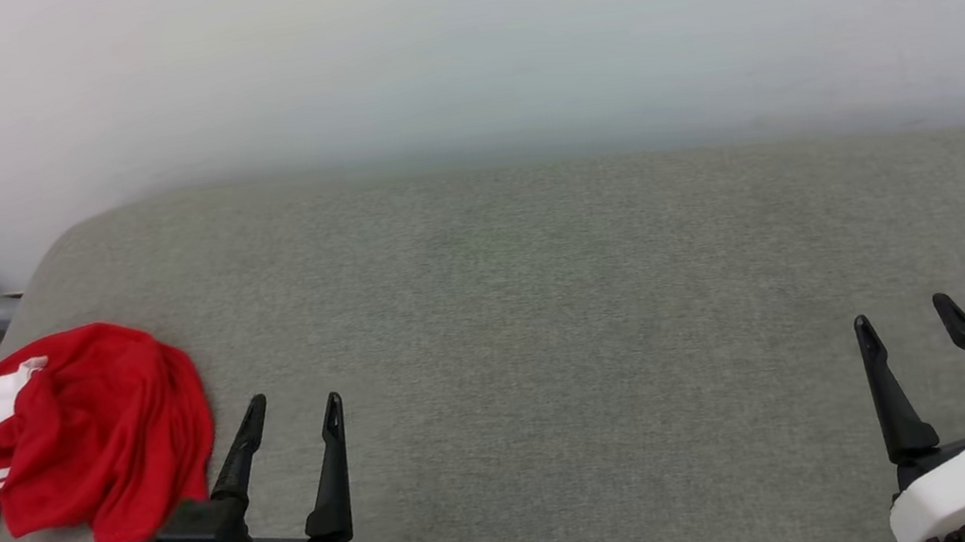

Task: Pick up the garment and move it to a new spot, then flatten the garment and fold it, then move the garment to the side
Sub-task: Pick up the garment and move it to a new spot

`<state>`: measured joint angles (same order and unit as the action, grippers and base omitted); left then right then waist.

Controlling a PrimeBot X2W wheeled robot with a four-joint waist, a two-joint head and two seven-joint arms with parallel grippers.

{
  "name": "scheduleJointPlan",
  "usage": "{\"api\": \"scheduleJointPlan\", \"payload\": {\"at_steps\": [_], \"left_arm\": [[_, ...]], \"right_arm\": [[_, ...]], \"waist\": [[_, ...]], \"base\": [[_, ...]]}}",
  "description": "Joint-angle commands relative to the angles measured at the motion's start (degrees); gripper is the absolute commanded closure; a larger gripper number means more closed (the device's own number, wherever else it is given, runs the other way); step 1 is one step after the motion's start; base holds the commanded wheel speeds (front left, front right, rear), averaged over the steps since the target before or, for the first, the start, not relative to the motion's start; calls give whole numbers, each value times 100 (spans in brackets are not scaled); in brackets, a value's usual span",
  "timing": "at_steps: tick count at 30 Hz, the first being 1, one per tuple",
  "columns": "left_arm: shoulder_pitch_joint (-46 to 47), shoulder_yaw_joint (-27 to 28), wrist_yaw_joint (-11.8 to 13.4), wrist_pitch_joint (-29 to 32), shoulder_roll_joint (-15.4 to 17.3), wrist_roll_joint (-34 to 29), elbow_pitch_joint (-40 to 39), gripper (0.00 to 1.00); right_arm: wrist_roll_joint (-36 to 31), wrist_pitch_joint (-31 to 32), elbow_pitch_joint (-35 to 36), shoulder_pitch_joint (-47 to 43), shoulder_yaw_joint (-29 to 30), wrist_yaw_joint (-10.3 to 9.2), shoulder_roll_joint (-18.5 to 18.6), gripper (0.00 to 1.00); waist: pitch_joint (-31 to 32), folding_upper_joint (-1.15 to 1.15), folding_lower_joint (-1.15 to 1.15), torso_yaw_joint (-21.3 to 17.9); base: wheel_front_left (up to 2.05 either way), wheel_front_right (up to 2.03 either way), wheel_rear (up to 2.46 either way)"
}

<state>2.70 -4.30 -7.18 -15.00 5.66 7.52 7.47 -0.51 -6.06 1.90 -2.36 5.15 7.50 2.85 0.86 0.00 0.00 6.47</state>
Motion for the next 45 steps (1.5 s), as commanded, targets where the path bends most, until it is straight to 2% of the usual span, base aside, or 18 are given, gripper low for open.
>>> {"api": "scheduleJointPlan", "payload": {"at_steps": [1, 16, 29, 33, 45], "left_arm": [[22, 57, -15, -23, -3, 9, 23, 0], [44, 491, -32, -22, -36, 103, 75, 0], [-80, 729, -29, -22, -11, 137, 48, 0], [-104, 770, -29, -22, -13, 148, 41, 0], [-67, 877, -30, -22, -55, 99, -17, 0]], "right_arm": [[-7, -46, -14, 1, -28, -2, 5, 0], [383, -241, -224, 221, -250, -2, 3, 0], [440, -345, -348, 329, -424, -2, 4, 0], [482, -338, -358, 377, -478, -2, 4, 0], [427, -303, -416, 519, -595, -2, 4, 0]], "waist": [[-4, 0, 0, 136], [-21, 0, 0, 1241], [-44, 0, 0, 2183], [-60, 0, 0, 2326], [-128, 0, 0, 2357]], "base": [[0, 0, 0], [0, 0, 0], [0, 0, 0], [0, 0, 0], [0, 0, 0]]}}
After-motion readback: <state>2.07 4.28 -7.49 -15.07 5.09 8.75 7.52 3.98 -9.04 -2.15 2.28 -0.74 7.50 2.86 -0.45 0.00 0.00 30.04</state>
